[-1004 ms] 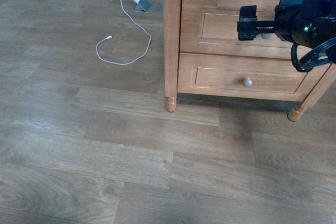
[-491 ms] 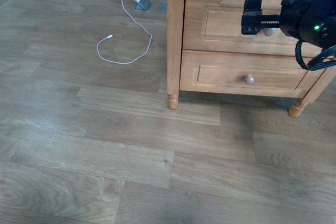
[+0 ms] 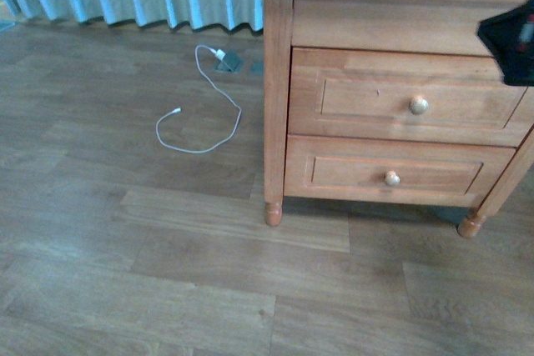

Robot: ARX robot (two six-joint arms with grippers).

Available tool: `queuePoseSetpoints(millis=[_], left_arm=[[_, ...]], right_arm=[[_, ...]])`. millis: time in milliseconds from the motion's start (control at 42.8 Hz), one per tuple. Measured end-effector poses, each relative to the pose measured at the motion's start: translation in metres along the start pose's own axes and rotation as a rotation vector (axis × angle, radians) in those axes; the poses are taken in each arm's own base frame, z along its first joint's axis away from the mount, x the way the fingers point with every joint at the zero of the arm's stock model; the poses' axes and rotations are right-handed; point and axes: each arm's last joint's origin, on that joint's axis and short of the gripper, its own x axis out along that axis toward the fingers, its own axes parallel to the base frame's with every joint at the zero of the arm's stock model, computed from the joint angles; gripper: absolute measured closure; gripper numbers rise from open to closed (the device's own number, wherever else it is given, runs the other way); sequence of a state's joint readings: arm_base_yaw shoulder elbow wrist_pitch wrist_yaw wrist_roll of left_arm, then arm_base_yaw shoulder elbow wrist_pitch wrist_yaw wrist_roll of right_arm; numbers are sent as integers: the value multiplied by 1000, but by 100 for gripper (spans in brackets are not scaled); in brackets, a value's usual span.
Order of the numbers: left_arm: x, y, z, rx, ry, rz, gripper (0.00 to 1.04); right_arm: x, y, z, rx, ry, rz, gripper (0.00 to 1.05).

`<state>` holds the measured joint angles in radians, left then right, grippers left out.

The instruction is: Put charger into drawer

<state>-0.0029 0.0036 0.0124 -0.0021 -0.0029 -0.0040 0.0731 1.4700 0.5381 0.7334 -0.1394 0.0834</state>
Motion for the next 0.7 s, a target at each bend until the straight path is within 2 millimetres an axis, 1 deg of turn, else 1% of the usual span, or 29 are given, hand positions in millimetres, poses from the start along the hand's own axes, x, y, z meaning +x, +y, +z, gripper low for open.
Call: queuePoseSetpoints(millis=[70,93,117,234,257,304,350,420,514,537,584,654,701], left_arm=[[0,0,0,0,0,0,6],[0,0,0,0,0,0,6],[0,0,0,0,0,0,6],[0,0,0,0,0,0,6],[0,0,0,0,0,0,6],[0,0,0,0,0,0,6],[0,0,0,0,0,0,6],[0,0,0,0,0,0,6],[0,0,0,0,0,0,6],[0,0,0,0,0,0,6],[0,0,0,0,0,0,6],[0,0,0,0,0,0,6],[0,0,0,0,0,0,6]], right_arm=[[-38,-2,7,31,-20,-3,8],[-46,-2,8,37,-22,-2,8],[-59,-1,8,46,-26,-2,8],[-97,0,7,76,-35,0,8],[-108,1,5,84,-38,3,8],[-127,1,2,95,-48,-20,8],[-141,3,-1,96,-56,-44,8],[-147,4,1,89,-86,-47,8],[-147,4,1,90,-84,-47,8],[-146,4,-1,82,-90,-64,10],[-147,5,-4,10,-170,-155,20],[-149,5,-8,-33,-205,-195,30],[-151,6,-13,-56,-211,-202,41]])
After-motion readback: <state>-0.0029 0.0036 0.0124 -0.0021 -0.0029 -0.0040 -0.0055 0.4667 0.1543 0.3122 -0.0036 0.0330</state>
